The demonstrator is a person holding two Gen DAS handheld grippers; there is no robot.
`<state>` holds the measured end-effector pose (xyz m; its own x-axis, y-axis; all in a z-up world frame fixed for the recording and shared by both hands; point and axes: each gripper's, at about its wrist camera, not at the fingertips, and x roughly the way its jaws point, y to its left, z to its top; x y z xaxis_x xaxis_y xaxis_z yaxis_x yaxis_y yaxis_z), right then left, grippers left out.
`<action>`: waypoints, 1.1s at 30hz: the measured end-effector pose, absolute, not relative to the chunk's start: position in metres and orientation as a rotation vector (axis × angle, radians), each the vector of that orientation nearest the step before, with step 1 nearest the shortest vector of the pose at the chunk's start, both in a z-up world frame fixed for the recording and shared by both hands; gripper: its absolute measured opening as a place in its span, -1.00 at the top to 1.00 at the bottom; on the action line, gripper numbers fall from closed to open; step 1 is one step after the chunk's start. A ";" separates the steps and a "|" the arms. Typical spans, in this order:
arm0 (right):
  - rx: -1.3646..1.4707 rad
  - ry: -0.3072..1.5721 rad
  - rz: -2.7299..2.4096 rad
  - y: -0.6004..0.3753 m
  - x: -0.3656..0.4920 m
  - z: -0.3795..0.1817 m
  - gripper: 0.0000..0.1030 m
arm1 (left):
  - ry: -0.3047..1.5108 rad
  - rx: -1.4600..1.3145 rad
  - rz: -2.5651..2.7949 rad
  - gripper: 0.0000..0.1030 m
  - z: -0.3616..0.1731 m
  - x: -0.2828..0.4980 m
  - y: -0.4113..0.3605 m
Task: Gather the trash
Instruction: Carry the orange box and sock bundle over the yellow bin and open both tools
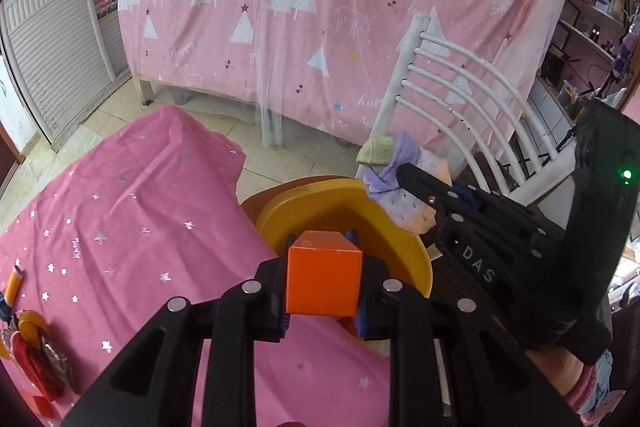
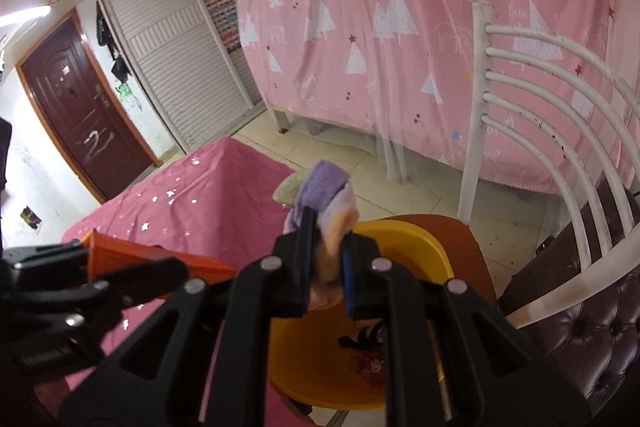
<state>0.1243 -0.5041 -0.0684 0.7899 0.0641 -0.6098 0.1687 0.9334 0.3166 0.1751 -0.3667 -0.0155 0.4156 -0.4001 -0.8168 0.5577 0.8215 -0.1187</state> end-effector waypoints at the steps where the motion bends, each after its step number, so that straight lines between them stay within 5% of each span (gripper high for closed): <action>1: 0.376 0.665 -0.056 -0.505 0.125 -0.070 0.78 | 0.973 0.174 -0.606 0.66 -0.018 0.177 -0.370; 6: 0.400 0.681 -0.065 -0.512 0.129 -0.078 0.78 | 0.994 0.166 -0.589 0.62 -0.026 0.183 -0.380; 8: 0.411 0.689 -0.066 -0.514 0.130 -0.081 0.77 | 1.007 0.159 -0.585 0.42 -0.030 0.186 -0.380; 11: 0.424 0.704 -0.069 -0.516 0.133 -0.087 0.73 | 1.015 0.136 -0.580 -0.17 -0.032 0.191 -0.378; 15: 0.433 0.730 -0.060 -0.516 0.138 -0.093 0.58 | 1.023 0.101 -0.556 -0.19 -0.030 0.192 -0.367; 18: 0.428 0.741 -0.054 -0.514 0.140 -0.097 0.19 | 1.019 0.068 -0.540 -0.21 -0.024 0.193 -0.355; 28: 0.392 0.740 -0.044 -0.499 0.139 -0.094 0.14 | 0.971 -0.025 -0.512 -0.25 -0.001 0.176 -0.302; 33: 0.364 0.703 -0.012 -0.480 0.134 -0.079 -0.05 | 0.938 -0.048 -0.485 -0.26 0.010 0.168 -0.269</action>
<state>0.1338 -0.4798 -0.0790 0.7655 0.1106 -0.6339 0.1324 0.9370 0.3233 0.1675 -0.2689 0.0101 0.4927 -0.4206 -0.7618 0.3793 0.8917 -0.2470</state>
